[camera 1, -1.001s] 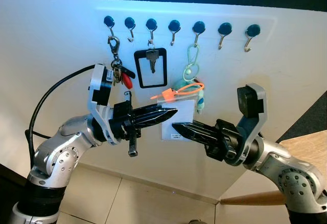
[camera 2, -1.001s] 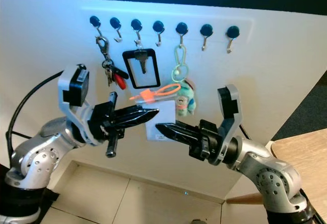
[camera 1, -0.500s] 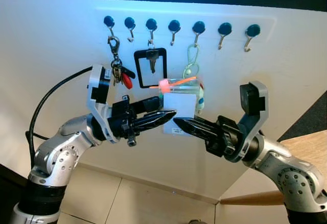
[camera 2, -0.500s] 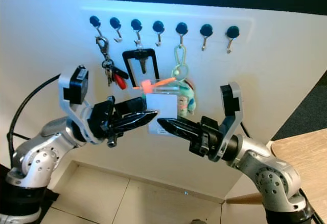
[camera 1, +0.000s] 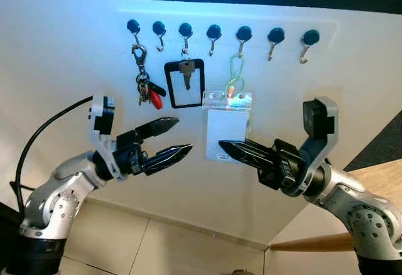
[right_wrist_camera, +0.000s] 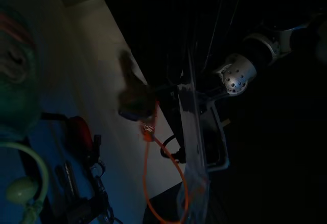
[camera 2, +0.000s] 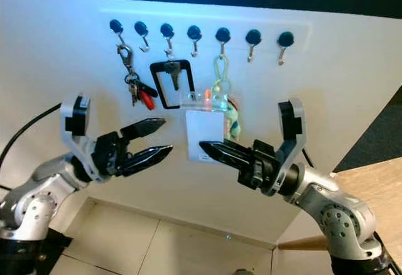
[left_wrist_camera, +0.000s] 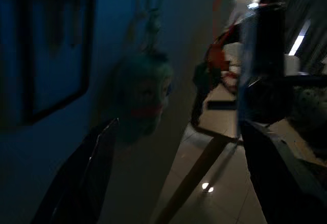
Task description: Hang keys on a hook
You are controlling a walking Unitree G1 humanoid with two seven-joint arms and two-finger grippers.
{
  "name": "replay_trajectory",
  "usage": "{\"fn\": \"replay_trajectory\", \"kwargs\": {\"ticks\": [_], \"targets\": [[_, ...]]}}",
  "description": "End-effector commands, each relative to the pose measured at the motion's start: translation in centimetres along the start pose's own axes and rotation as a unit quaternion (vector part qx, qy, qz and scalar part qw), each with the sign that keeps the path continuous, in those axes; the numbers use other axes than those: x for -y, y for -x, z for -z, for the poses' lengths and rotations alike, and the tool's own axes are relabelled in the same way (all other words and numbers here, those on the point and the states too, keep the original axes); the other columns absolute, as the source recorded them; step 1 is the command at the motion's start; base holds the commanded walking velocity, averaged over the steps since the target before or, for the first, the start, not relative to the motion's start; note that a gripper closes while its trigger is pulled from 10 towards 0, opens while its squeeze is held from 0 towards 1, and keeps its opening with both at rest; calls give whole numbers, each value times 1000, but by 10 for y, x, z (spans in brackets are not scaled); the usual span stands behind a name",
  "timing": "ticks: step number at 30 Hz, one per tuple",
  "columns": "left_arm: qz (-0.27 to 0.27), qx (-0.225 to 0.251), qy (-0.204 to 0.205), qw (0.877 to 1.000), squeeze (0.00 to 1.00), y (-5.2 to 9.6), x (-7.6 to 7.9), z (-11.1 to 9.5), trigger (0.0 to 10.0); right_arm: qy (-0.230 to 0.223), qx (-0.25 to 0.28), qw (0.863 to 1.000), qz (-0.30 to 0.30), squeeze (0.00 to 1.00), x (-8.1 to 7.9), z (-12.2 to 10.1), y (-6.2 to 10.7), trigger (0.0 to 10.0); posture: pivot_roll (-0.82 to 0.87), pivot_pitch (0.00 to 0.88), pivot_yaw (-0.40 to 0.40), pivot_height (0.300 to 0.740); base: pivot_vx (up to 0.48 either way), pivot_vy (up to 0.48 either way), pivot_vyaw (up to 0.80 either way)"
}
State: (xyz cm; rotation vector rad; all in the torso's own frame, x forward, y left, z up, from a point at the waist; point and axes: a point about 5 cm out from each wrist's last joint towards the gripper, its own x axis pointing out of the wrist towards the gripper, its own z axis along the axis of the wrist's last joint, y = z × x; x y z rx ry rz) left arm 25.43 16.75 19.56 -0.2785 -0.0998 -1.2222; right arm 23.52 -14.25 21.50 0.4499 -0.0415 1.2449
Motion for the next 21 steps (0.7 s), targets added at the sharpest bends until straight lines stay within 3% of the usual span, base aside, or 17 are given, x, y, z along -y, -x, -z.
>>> {"fn": "replay_trajectory", "kwargs": {"ticks": [1, 6, 7, 9, 10, 21], "targets": [[-34, -22, -8, 999, 1000, 14, -6, 3, 10000, 7, 9, 1000, -10, 0, -3, -5, 1, 0, -126, 74, 65, 740, 0, 0, 0], [-53, -33, -5, 998, 1000, 22, -9, 11, 10000, 11, 14, 1000, -5, 0, -1, -7, 3, 0, -127, 74, 66, 740, 0, 0, 0], [-72, -44, -1, 996, 353, 29, -13, 18, 10000, 12, 22, 1000, -6, 0, -1, -9, 4, 0, -127, 74, 66, 740, 0, 0, 0], [-79, -48, 0, 996, 353, 31, -14, 20, 10000, 12, 25, 1000, -6, 0, -1, -10, 5, 0, -127, 74, 66, 740, 0, 0, 0], [-89, -51, 4, 995, 0, 35, -16, 23, 10000, 13, 29, 999, -7, 0, -2, -12, 6, 0, -127, 74, 66, 740, 0, 0, 0], [-175, -79, 25, 981, 0, 71, -29, 49, 10000, 29, 68, 997, 16, 0, -1, -26, 17, 0, -128, 69, 69, 740, 0, 0, 0]]}}
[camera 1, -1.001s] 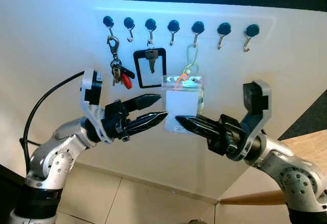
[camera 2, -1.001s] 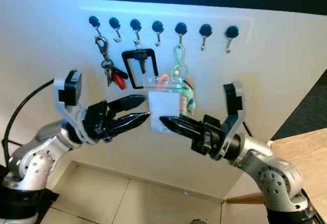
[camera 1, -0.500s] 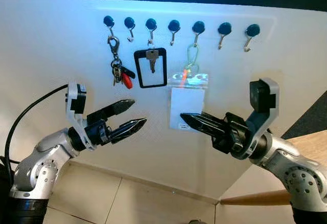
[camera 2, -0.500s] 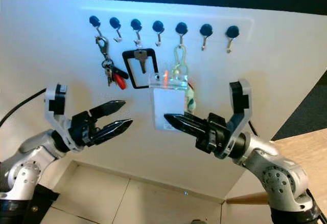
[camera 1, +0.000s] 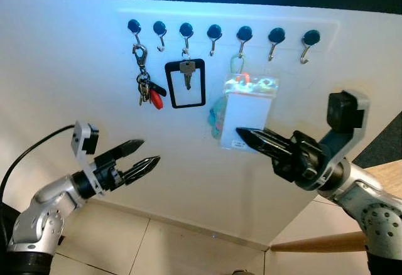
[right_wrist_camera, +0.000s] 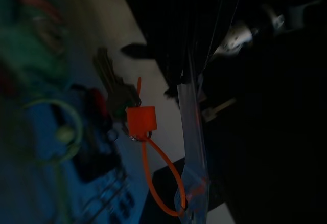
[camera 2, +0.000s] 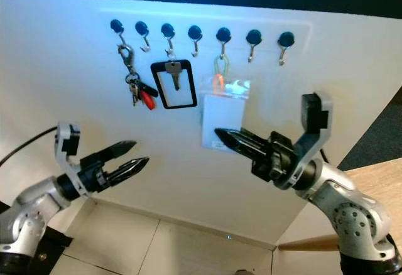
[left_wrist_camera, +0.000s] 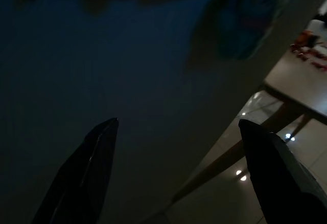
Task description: Hang keys on a hook
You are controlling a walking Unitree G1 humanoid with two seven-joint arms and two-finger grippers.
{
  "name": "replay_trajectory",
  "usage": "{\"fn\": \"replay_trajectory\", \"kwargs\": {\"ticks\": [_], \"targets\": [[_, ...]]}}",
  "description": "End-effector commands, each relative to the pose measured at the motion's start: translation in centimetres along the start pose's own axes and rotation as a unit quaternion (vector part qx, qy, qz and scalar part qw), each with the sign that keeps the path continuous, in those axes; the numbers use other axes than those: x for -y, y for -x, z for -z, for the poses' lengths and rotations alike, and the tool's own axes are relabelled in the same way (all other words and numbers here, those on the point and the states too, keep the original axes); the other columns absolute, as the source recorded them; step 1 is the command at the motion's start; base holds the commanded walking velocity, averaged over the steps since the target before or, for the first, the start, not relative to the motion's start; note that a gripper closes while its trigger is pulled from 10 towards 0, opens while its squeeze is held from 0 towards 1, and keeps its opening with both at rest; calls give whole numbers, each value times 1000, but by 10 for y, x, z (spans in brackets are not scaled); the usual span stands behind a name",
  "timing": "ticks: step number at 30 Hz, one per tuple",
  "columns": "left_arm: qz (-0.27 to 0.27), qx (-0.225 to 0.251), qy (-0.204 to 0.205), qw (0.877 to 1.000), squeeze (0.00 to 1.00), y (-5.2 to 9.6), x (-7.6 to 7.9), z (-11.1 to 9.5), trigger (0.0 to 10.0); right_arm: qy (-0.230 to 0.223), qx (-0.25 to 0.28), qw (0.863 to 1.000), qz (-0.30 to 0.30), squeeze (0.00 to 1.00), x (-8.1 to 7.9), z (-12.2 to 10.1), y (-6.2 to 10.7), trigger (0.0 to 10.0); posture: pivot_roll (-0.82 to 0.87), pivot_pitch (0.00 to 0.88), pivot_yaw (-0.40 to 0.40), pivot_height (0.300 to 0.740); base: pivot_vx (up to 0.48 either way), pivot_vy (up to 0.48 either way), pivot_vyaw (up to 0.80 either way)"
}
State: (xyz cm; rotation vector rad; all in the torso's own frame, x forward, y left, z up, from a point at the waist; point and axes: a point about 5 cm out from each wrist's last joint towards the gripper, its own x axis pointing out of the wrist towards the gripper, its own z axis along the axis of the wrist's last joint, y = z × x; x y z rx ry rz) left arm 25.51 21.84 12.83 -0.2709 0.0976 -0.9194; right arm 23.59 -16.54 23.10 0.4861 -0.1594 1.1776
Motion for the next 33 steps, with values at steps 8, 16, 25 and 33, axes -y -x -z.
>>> {"fn": "replay_trajectory", "kwargs": {"ticks": [8, 16, 25, 33], "targets": [[-54, -32, -4, 998, 0, 19, -12, 23, 10000, 26, 28, 999, 29, 0, 3, -12, 2, 0, -132, 66, 70, 740, 0, 0, 0], [20, 39, -71, 997, 0, 16, 5, -9, 10000, 37, 43, 997, 57, 0, 8, -19, 1, 0, -133, 72, 66, 740, 0, 0, 0], [113, 101, -127, 980, 0, 21, 32, -53, 10000, 43, 48, 995, 81, 0, 9, -22, 2, 0, -133, 78, 66, 740, 0, 0, 0], [167, 123, -167, 964, 0, 14, 53, -77, 10000, 52, 53, 993, 93, 0, 9, -27, -1, 0, -132, 79, 61, 740, 0, 0, 0]]}}
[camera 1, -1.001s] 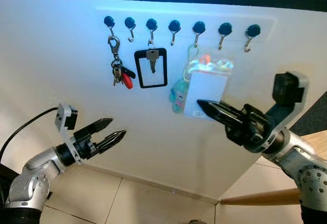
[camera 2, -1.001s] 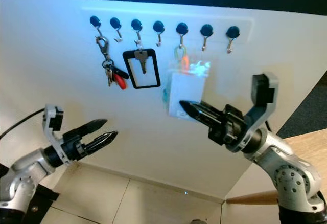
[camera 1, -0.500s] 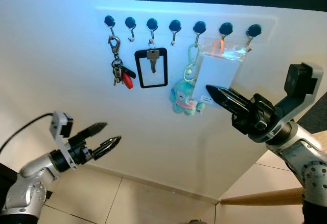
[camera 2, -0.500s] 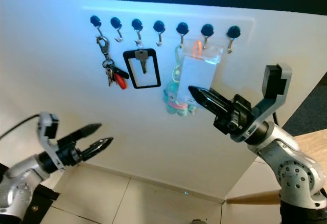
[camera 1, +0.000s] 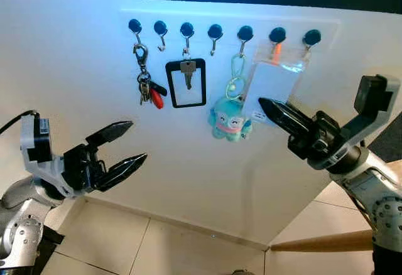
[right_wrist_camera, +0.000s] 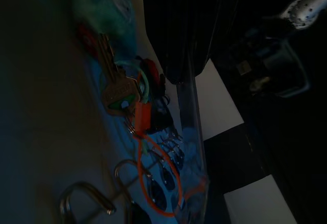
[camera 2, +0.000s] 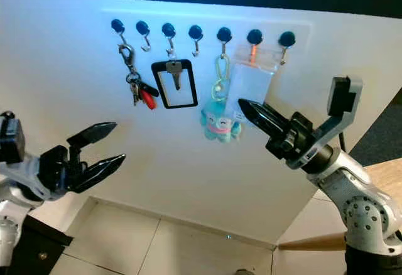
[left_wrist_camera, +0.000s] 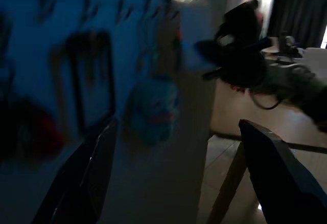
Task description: Hang keys on a hook
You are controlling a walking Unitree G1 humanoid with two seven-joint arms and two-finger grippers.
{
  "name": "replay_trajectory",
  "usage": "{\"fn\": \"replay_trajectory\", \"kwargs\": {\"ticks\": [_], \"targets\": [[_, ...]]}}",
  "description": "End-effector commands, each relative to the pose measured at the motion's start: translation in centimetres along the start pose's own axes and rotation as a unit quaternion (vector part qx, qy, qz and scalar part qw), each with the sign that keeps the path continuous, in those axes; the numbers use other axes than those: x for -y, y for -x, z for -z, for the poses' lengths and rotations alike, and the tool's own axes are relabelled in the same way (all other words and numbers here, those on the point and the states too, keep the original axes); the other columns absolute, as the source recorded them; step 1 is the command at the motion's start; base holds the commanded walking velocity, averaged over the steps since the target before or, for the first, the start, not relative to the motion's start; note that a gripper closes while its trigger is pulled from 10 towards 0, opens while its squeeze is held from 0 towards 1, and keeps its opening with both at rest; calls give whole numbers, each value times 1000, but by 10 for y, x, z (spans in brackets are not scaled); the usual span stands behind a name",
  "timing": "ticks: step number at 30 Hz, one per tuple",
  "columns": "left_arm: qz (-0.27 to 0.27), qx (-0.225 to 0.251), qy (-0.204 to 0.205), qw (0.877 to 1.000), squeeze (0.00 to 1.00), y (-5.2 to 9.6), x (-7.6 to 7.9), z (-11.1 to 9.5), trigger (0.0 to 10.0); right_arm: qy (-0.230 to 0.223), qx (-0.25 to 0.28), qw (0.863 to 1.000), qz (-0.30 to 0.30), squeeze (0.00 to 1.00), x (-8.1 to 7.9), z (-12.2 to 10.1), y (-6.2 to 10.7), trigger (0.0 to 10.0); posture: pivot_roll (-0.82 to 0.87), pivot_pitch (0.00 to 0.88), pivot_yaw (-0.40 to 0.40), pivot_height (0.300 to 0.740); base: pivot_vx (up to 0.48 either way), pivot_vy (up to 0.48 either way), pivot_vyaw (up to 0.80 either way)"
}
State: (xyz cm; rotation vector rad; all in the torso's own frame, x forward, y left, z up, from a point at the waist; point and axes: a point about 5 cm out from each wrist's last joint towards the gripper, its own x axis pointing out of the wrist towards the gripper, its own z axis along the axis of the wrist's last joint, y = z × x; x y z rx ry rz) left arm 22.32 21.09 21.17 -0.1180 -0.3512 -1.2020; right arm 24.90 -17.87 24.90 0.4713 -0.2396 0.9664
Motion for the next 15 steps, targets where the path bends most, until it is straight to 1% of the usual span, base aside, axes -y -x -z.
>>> {"fn": "replay_trajectory", "kwargs": {"ticks": [1, 4, 5, 6, 7, 11, 15], "targets": [[11, -13, -9, 1000, 0, 0, 2, -7, 10000, 11, 9, 1000, 3, 0, -1, -4, -1, 0, -132, 79, 61, 740, 0, 0, 0], [16, -12, -8, 1000, 0, -2, 3, -7, 10000, 14, 12, 1000, 4, 0, -2, -6, -2, 0, -133, 79, 65, 740, 0, 0, 0], [18, -18, -4, 1000, 0, -3, 3, -5, 10000, 14, 17, 1000, -15, 0, -9, -10, -3, 0, -133, 79, 65, 740, 0, 0, 0], [18, -18, -4, 1000, 0, -3, 3, -5, 10000, 14, 17, 1000, -15, 0, -9, -10, -3, 0, -133, 79, 65, 740, 0, 0, 0], [19, -22, 1, 1000, 0, -3, 3, -2, 10000, 13, 16, 999, -35, 0, -15, -12, -1, 0, -133, 79, 65, 740, 0, 0, 0], [20, -24, 8, 999, 0, -5, 4, 1, 10000, 3, 6, 998, -55, 0, -22, -11, 8, 0, -133, 79, 65, 740, 0, 0, 0], [25, -24, 12, 999, 0, -6, 5, 1, 10000, 0, 4, 998, -58, 0, -25, -12, 12, 0, -146, 84, 68, 740, 0, 0, 0]]}}
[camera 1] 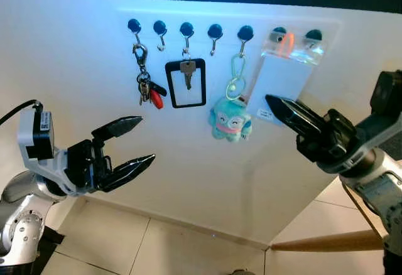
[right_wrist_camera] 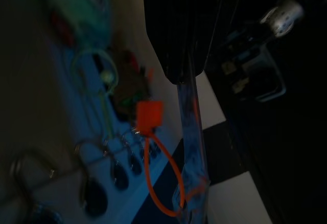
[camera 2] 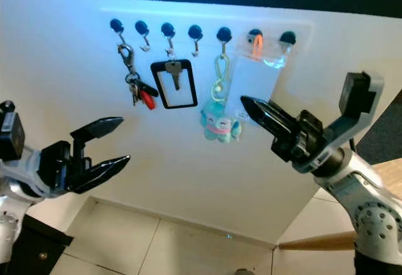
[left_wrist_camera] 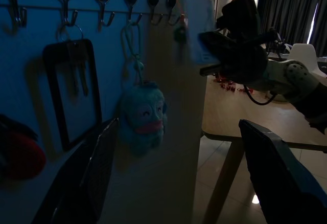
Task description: Hang keys on a hook
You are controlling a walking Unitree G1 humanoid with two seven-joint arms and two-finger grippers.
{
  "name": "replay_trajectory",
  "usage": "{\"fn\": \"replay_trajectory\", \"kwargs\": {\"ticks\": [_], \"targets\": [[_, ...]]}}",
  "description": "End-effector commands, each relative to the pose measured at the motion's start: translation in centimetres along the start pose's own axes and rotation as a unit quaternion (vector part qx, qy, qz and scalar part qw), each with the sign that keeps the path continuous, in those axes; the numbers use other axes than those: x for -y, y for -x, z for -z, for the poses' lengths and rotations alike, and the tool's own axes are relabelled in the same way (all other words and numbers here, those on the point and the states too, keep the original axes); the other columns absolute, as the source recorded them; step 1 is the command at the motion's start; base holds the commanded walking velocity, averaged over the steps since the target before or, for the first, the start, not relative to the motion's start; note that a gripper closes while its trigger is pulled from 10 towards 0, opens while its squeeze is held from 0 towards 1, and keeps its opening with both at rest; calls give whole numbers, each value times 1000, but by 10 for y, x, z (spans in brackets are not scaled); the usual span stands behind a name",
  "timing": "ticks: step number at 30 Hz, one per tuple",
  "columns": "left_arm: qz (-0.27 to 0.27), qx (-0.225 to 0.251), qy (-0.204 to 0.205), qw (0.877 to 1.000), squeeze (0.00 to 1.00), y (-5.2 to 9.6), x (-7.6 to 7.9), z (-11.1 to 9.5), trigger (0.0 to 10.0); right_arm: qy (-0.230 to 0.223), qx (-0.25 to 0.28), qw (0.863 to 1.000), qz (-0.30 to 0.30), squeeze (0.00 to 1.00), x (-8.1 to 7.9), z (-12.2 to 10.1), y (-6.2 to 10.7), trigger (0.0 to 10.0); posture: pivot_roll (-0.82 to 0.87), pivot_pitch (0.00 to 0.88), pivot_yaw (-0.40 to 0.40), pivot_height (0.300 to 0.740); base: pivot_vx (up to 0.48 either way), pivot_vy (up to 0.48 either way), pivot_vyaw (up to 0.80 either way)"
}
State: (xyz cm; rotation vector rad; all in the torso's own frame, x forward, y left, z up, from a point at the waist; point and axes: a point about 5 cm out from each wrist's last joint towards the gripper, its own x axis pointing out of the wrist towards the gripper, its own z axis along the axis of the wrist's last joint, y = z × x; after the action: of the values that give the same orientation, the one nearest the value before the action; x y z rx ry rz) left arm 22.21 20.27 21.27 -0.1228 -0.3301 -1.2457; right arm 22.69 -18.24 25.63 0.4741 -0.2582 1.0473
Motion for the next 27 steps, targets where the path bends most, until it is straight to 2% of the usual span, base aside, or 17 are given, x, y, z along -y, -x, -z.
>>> {"fn": "replay_trajectory", "kwargs": {"ticks": [1, 5, 16, 27], "targets": [[6, -18, 3, 1000, 0, 1, 1, 0, 10000, 3, 1, 1000, -18, 0, -8, -4, 1, 0, -146, 84, 68, 740, 0, 0, 0], [12, -19, 5, 1000, 0, -1, 1, 1, 10000, 2, -8, 1000, -22, 0, -12, -3, 5, 0, -152, 88, 73, 740, 0, 0, 0], [24, -21, 10, 999, 0, -4, 0, 2, 10000, 28, -8, 999, 18, 0, -13, -12, 18, 0, -167, 87, 79, 740, 0, 0, 0], [35, -16, 2, 999, 0, -6, 0, -4, 10000, 55, -12, 996, 70, 0, -2, -19, 29, 0, -167, 87, 79, 740, 0, 0, 0]]}}
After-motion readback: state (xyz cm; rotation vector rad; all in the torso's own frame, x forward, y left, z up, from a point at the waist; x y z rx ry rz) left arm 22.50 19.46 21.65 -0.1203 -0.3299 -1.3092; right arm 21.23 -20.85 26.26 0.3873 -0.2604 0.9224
